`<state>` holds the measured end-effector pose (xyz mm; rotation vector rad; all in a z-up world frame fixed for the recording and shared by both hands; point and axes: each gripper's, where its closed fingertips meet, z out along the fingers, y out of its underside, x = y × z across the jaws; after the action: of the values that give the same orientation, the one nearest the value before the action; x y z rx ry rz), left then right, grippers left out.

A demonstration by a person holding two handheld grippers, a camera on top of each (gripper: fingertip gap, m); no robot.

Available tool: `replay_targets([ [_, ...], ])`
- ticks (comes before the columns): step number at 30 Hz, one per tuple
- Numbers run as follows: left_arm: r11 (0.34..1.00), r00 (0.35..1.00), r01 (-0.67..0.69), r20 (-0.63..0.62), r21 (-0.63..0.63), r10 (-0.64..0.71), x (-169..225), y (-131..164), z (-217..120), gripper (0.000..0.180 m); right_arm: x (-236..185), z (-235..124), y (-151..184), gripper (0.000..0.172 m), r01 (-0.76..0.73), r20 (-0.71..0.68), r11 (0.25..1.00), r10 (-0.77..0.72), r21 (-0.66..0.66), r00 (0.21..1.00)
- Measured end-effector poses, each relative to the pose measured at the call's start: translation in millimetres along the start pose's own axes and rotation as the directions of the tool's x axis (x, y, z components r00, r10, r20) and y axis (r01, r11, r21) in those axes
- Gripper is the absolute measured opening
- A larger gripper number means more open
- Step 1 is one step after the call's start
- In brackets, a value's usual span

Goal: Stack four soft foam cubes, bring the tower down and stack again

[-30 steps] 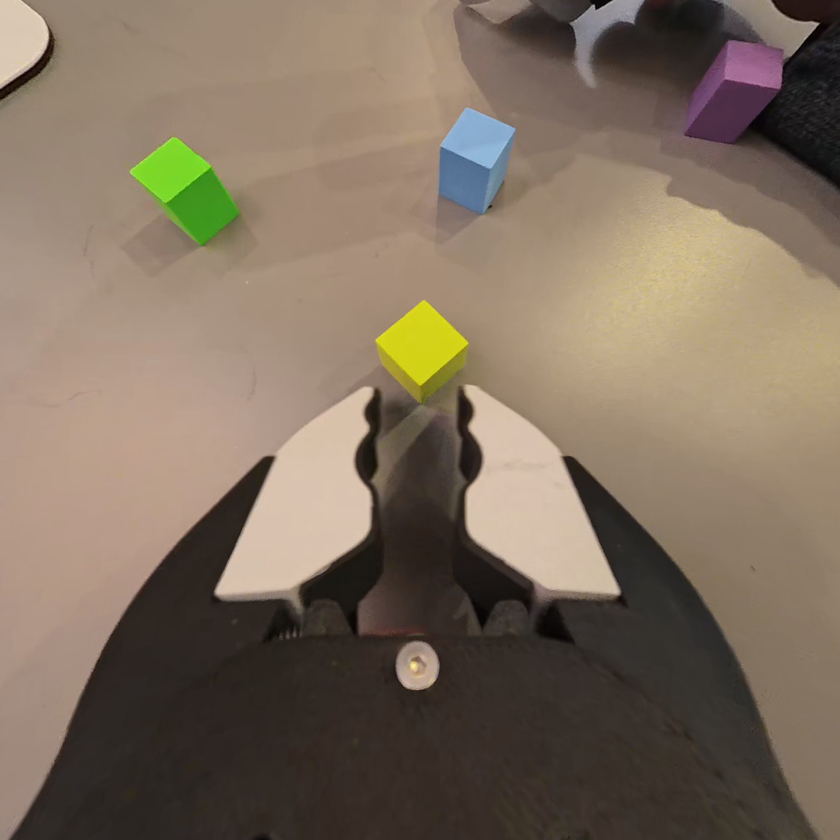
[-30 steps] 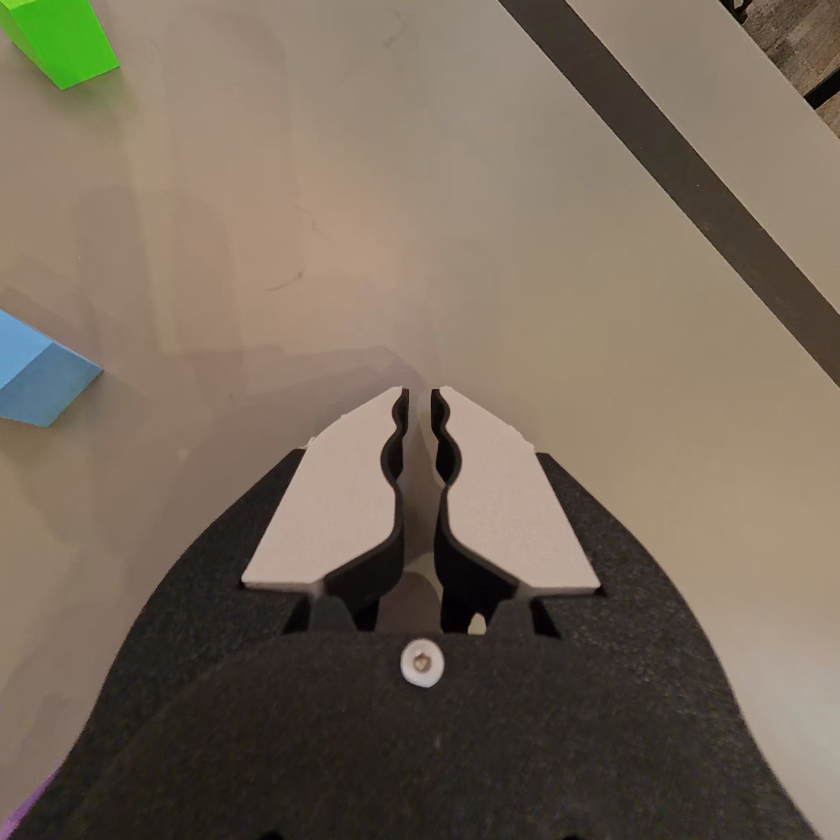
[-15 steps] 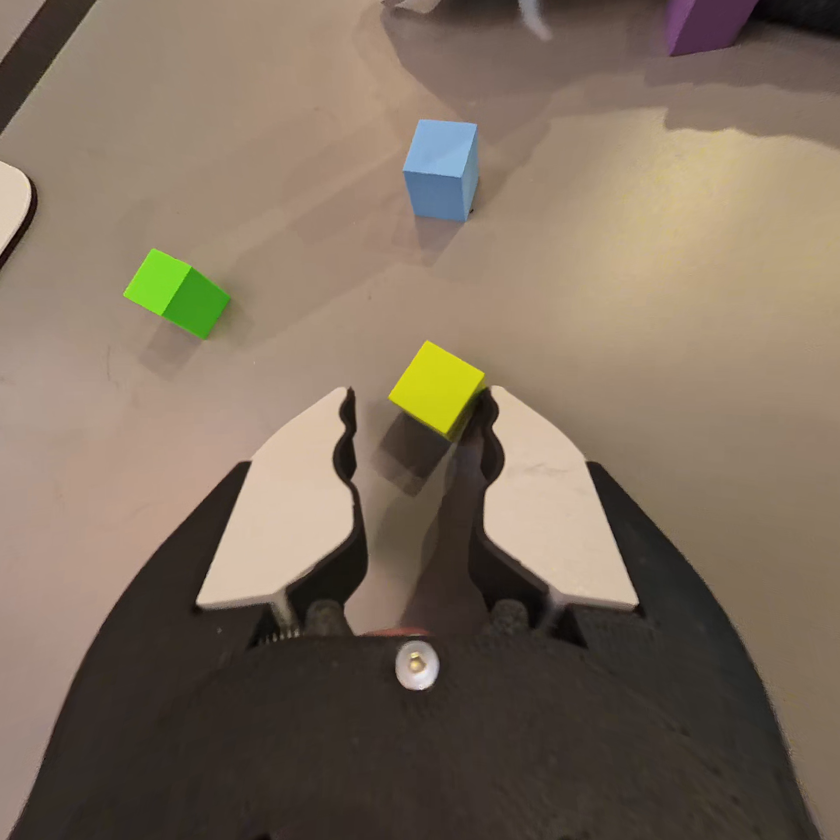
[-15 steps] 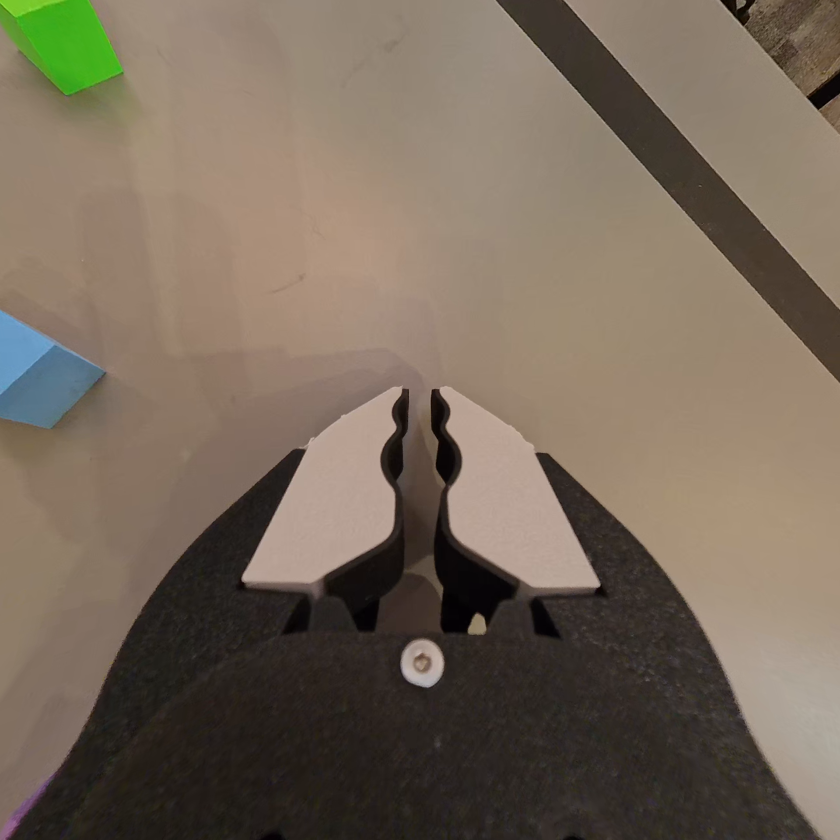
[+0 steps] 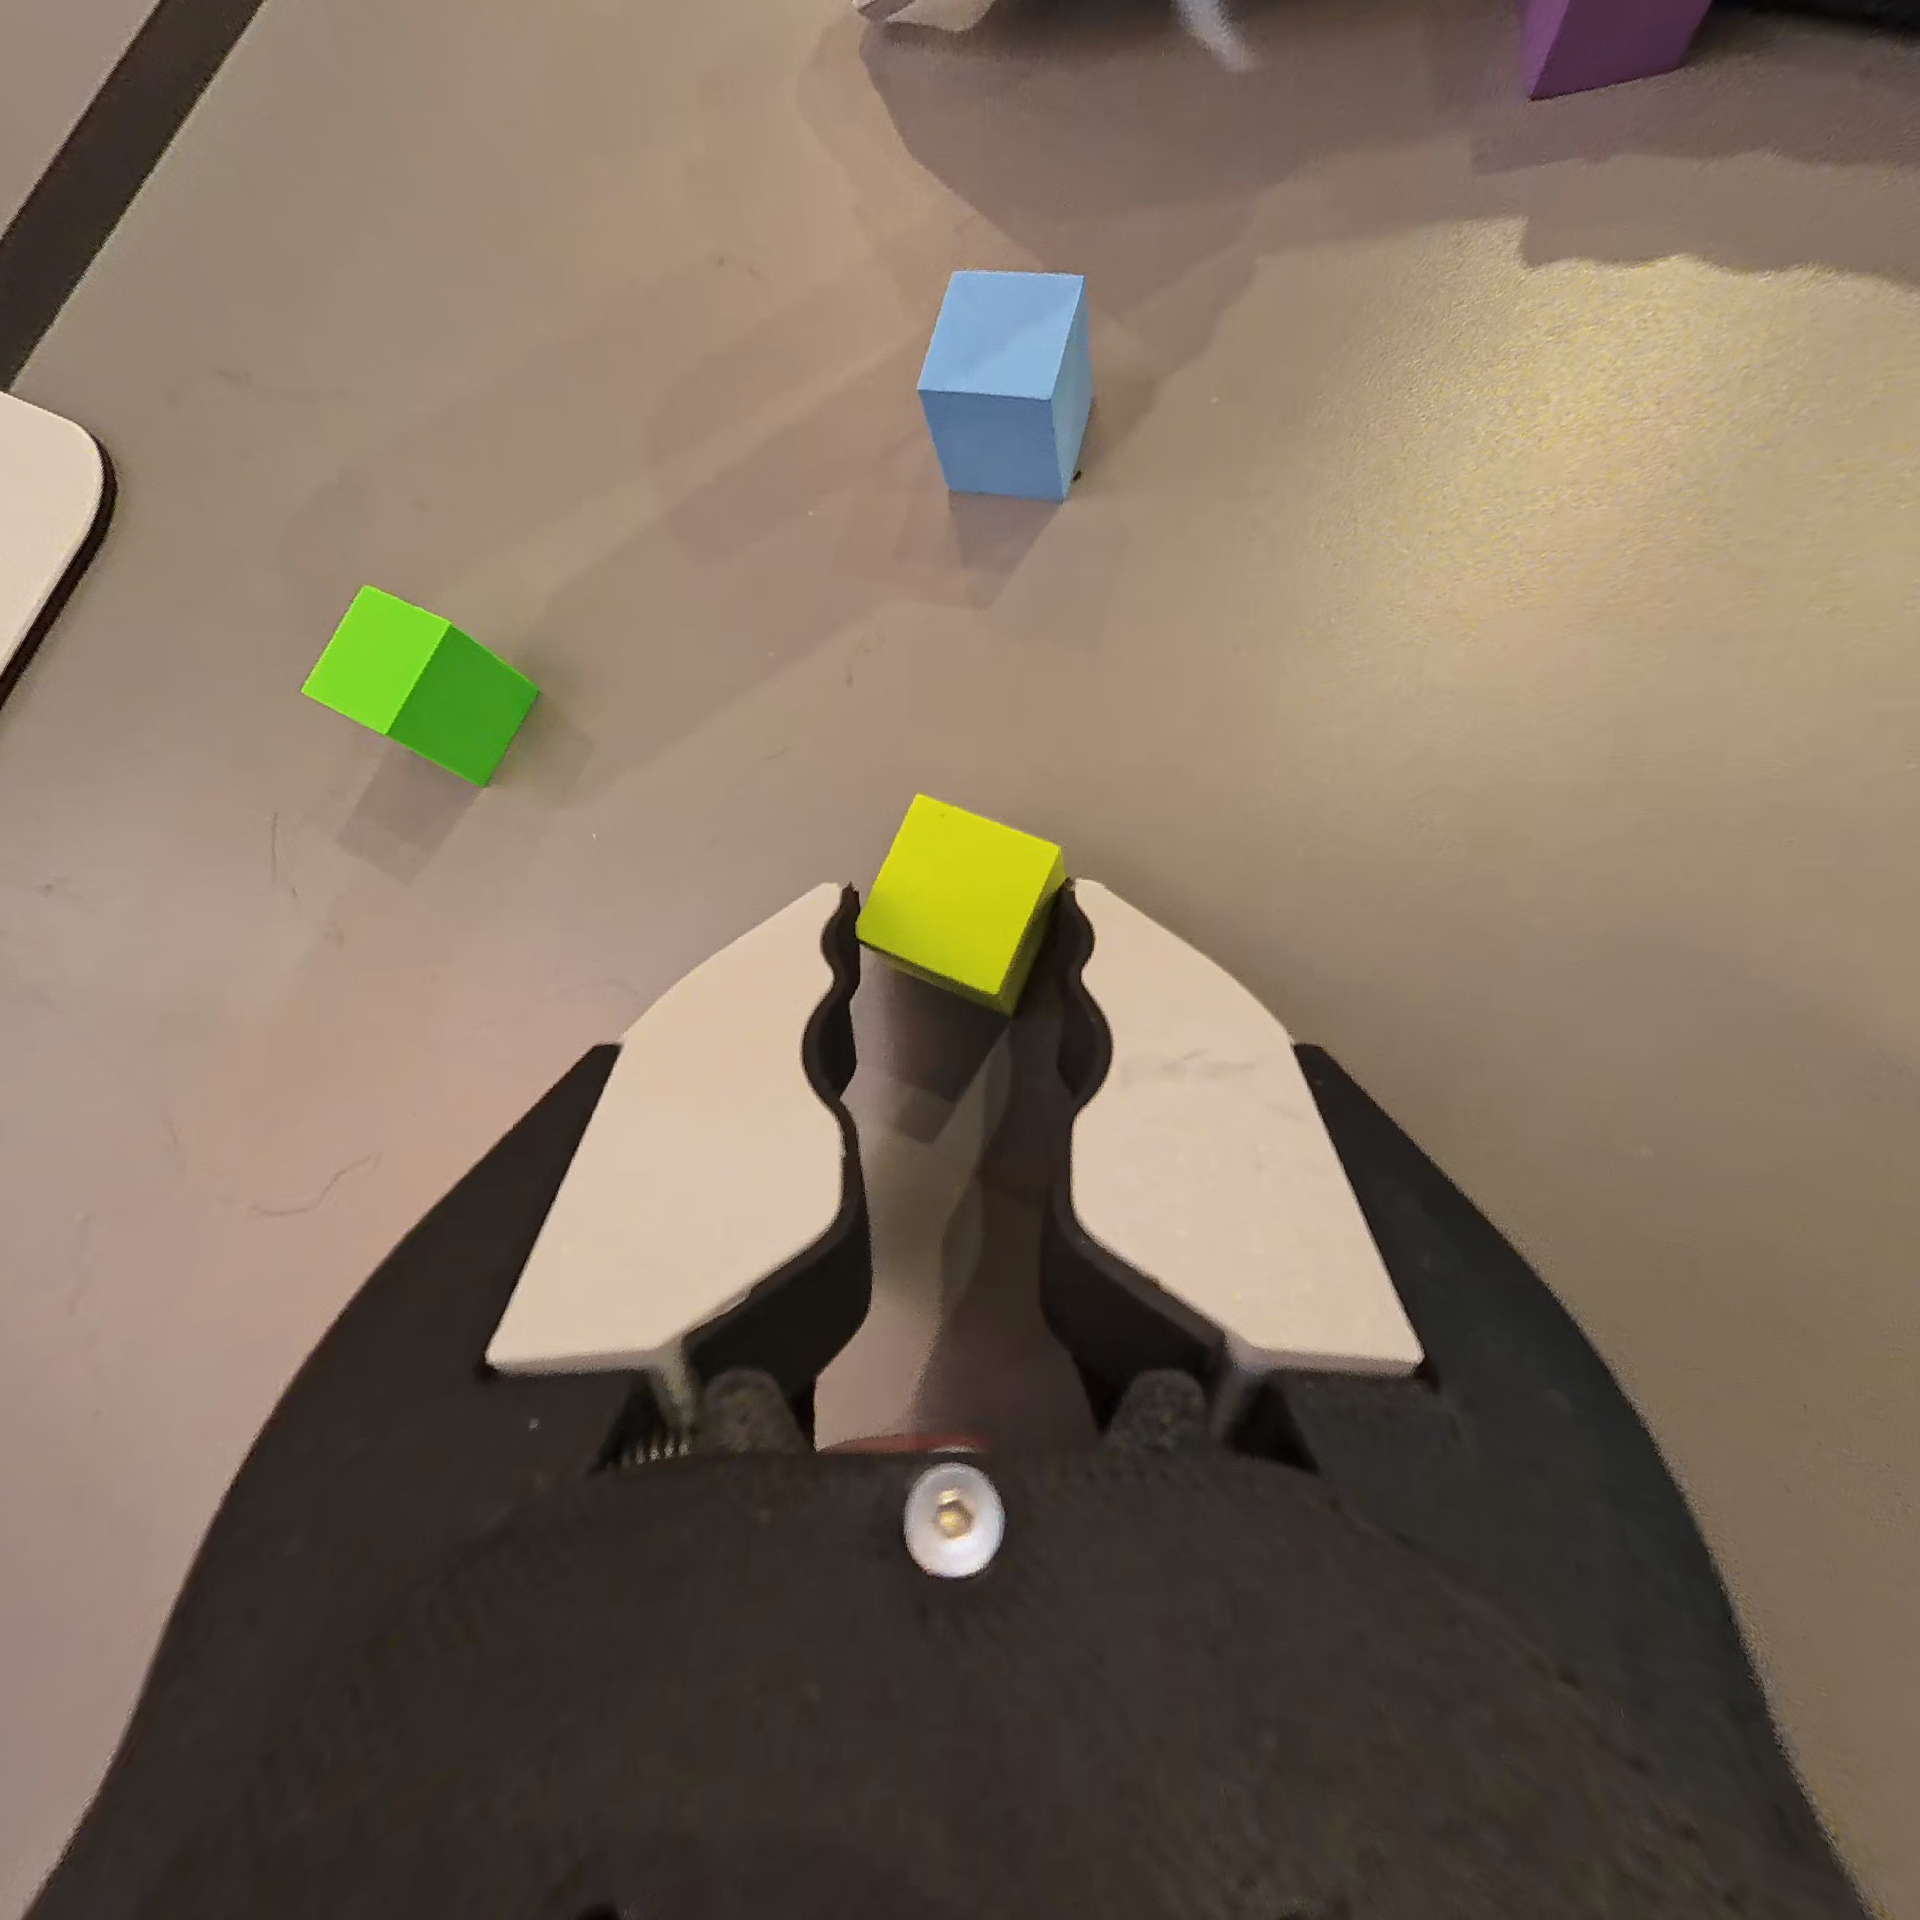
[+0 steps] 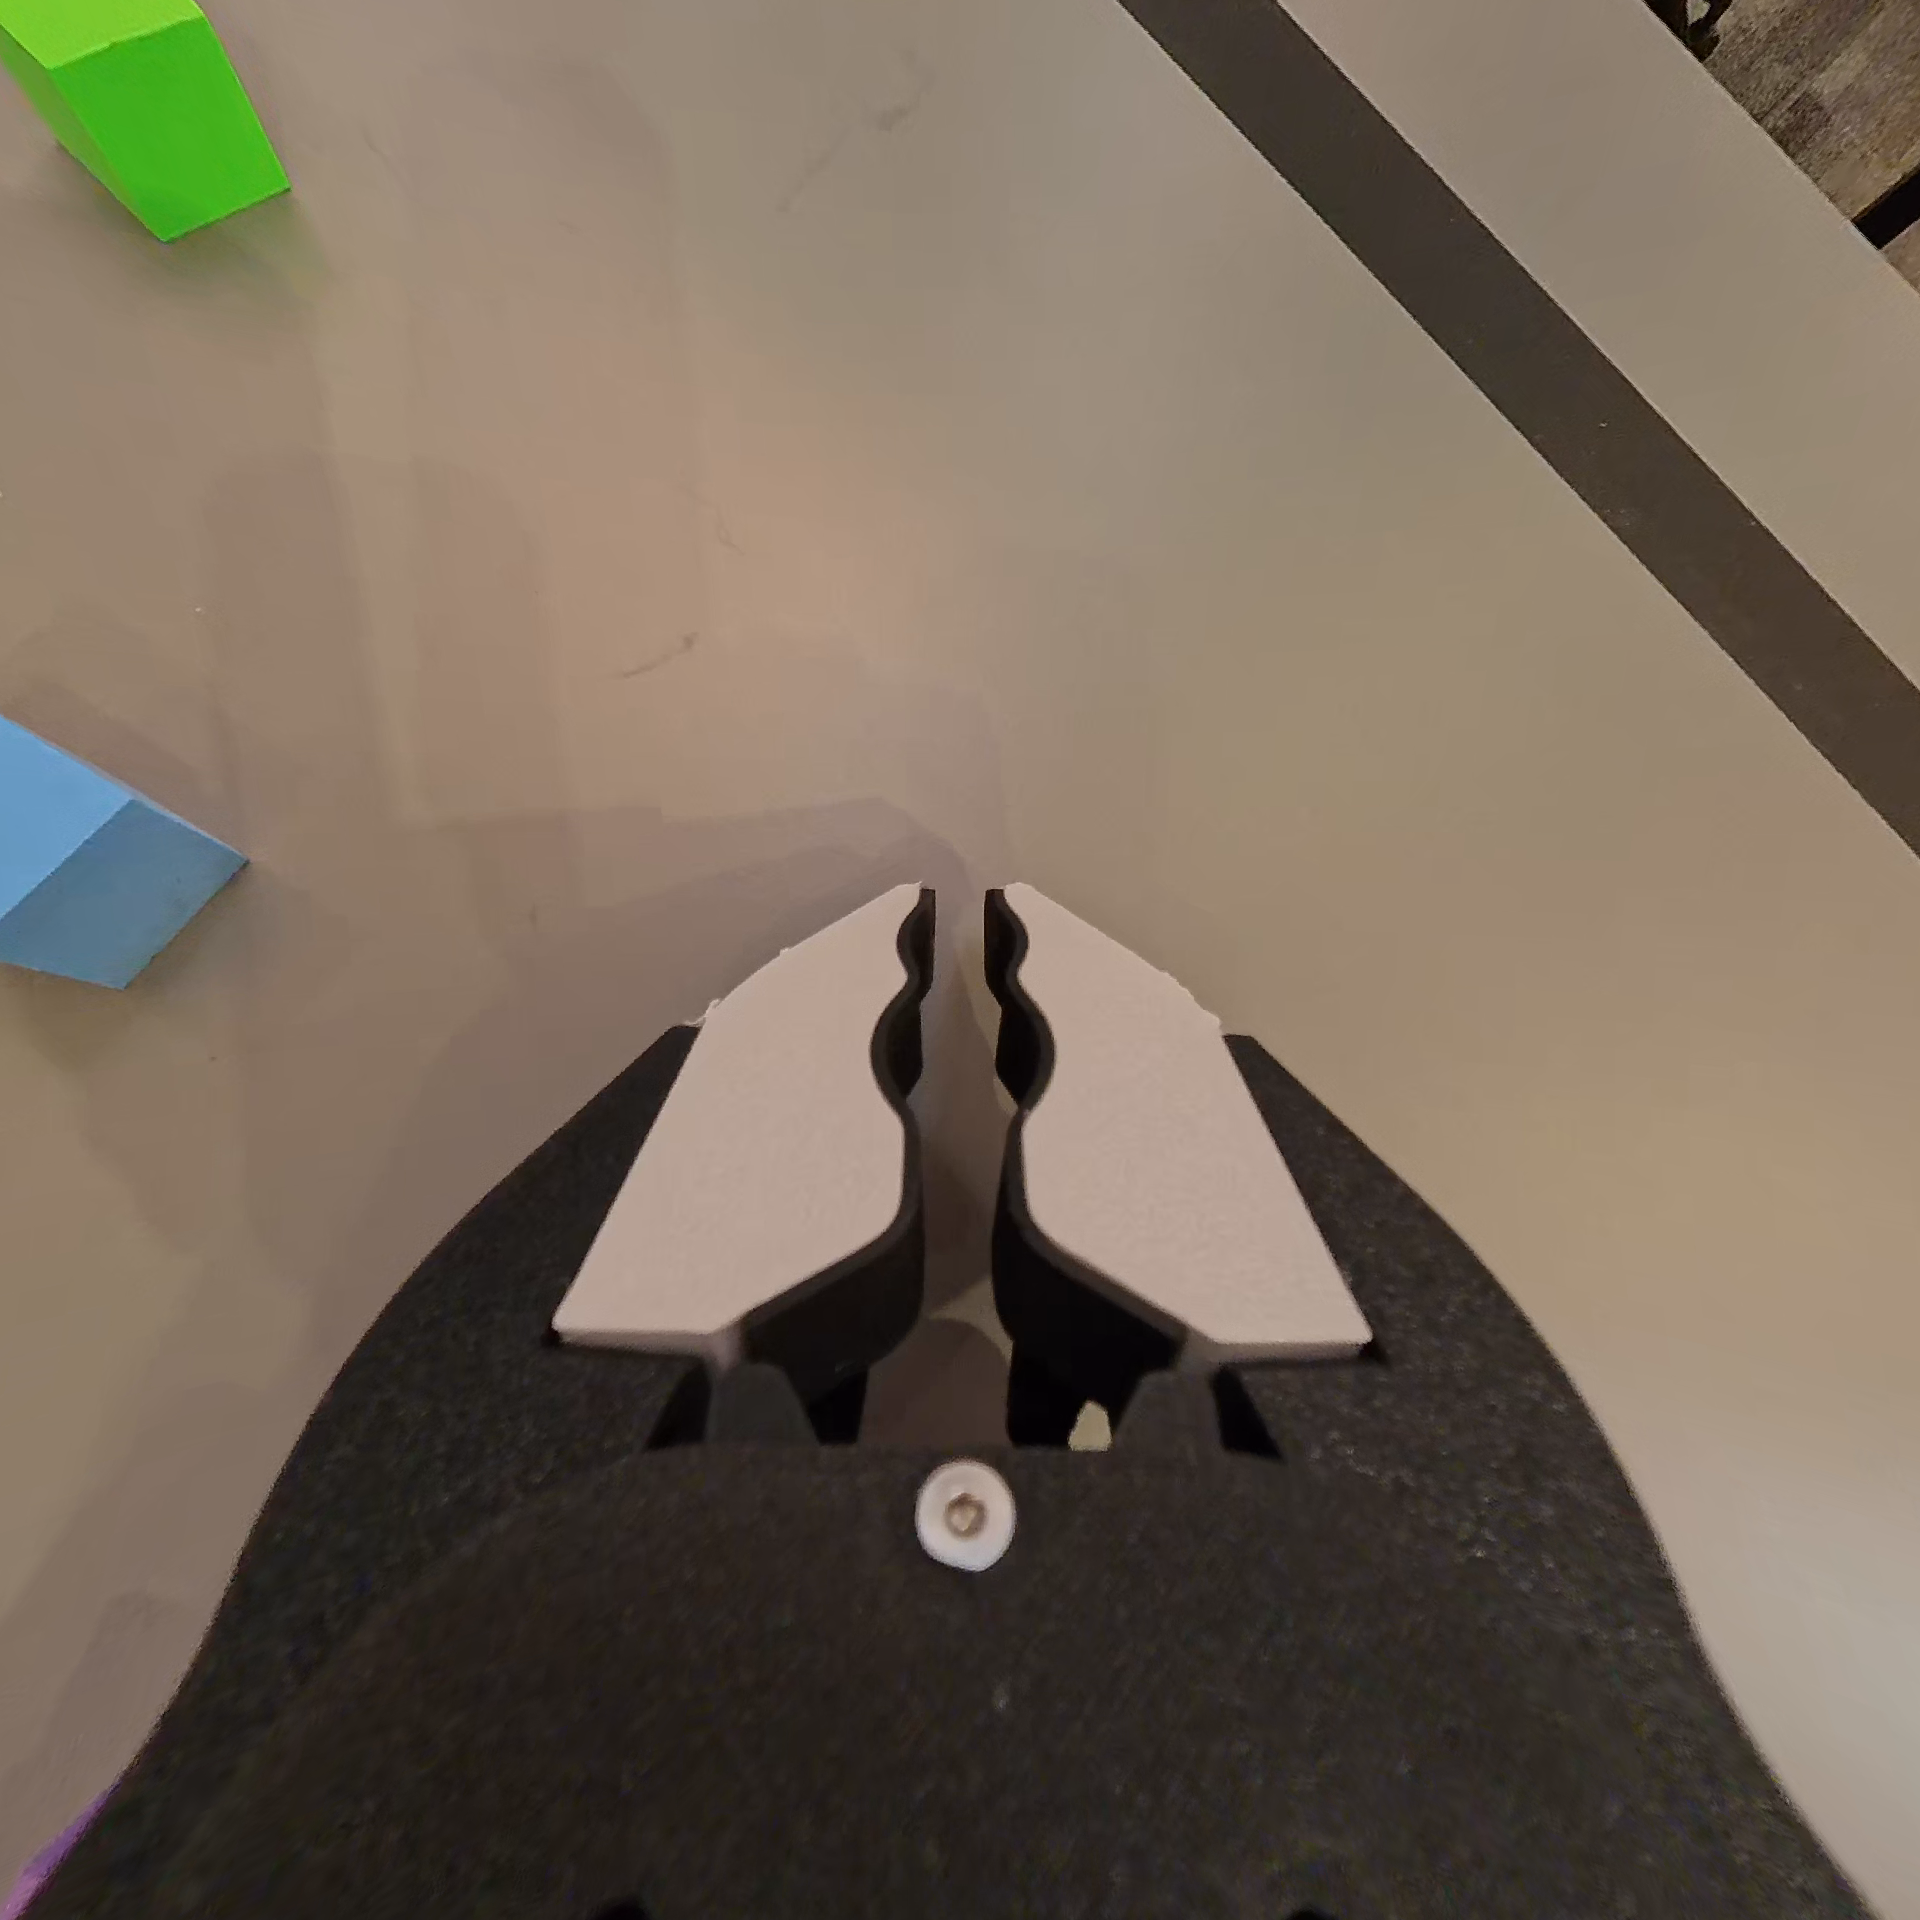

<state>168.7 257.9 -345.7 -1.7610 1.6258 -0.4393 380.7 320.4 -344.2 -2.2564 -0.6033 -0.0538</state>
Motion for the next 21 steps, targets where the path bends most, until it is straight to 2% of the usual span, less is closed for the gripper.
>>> replay_targets([
  [9,0.999,0.999,-0.035,0.000,0.019,0.035,-17,3,-23,0.035,-1,0,0,0.009,0.001,0.003,1.000,-0.001,0.002,1.000],
  [15,1.000,0.996,-0.014,-0.089,-0.005,0.014,-47,38,-52,0.035,-1,0,-1,0.009,-0.005,0.008,1.000,0.005,0.006,1.000],
  [18,0.999,0.991,-0.033,-0.129,-0.025,0.029,-59,61,-59,0.035,-2,1,-2,0.008,-0.015,0.017,1.000,0.015,0.015,1.000],
  [21,0.999,0.986,-0.029,-0.163,-0.025,0.025,-66,70,-61,0.035,-2,0,-2,0.008,-0.028,0.024,0.999,0.027,0.022,0.999],
])
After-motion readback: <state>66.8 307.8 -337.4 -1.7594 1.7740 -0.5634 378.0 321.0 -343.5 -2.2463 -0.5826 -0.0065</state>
